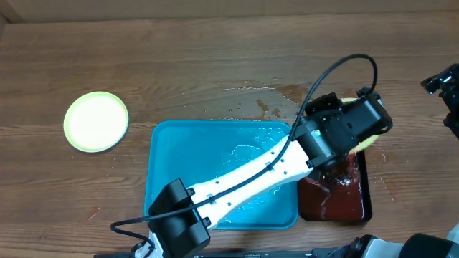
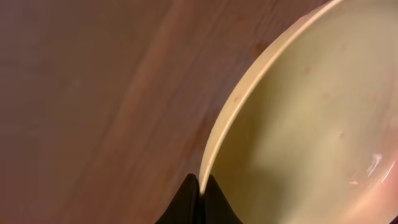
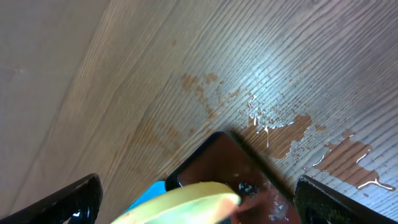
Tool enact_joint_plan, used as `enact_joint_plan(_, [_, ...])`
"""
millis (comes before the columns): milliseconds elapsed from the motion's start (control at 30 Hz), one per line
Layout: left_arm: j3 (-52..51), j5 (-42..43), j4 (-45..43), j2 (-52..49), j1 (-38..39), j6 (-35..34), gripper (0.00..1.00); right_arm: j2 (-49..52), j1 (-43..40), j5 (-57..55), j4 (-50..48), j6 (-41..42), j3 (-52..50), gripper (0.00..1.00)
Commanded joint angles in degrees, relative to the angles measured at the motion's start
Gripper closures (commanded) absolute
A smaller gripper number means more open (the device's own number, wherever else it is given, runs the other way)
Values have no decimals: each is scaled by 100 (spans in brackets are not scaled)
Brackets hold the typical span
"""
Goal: Clean dirty plates on tray and stack at the side
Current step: 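Hold the yellow plate tilted over the brown tray to drain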
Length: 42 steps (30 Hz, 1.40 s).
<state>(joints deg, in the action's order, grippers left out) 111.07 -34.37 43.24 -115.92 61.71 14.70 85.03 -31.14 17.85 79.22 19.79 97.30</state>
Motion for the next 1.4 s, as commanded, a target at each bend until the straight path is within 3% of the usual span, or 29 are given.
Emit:
enact_joint_plan(0, [122,-1150,-162,4,94,601,96,-26,-13,227,-70,-81,142,0])
enact_joint_plan(167, [122,-1412,-391,4,310,938,96,-26,-13,306,-140,-76,142,0])
enact_joint_plan(733, [122,-2586,-424,4,846,977,96,-26,-13,330,-151,-52,142,0])
enact_joint_plan(1367, [122,-2669,-409,4,1036,975,96,-26,-13,328,-114,-52,142,0])
